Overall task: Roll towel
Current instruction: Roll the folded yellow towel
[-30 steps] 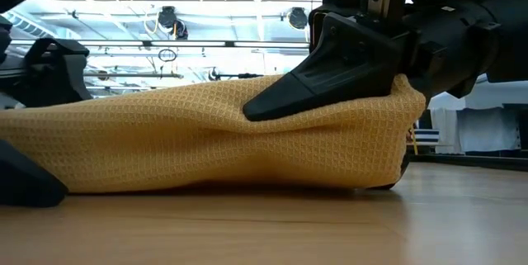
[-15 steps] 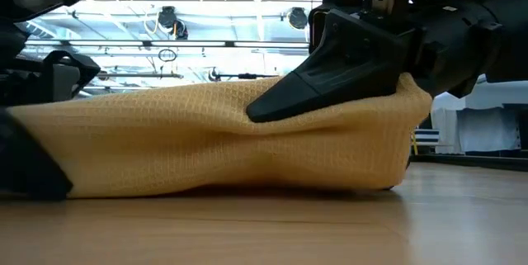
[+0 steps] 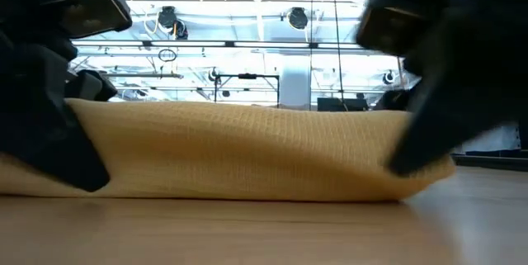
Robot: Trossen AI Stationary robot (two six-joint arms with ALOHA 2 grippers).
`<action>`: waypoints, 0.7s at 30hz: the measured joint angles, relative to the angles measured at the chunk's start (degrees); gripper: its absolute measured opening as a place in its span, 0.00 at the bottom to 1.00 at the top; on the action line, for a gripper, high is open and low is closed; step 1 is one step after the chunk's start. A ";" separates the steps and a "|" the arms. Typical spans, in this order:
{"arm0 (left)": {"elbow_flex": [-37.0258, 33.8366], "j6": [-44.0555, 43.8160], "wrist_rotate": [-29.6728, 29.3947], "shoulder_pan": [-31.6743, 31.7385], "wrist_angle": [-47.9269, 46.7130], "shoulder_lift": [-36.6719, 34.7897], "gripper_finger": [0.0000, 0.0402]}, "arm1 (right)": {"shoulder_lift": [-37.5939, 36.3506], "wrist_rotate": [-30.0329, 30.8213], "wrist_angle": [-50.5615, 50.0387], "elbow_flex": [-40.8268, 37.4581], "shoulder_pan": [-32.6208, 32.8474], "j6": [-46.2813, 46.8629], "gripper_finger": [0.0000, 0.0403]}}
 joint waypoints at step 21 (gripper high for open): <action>-0.17 -6.37 1.64 -2.09 5.08 0.24 0.07 | 7.05 39.44 19.33 0.22 17.98 -32.52 0.83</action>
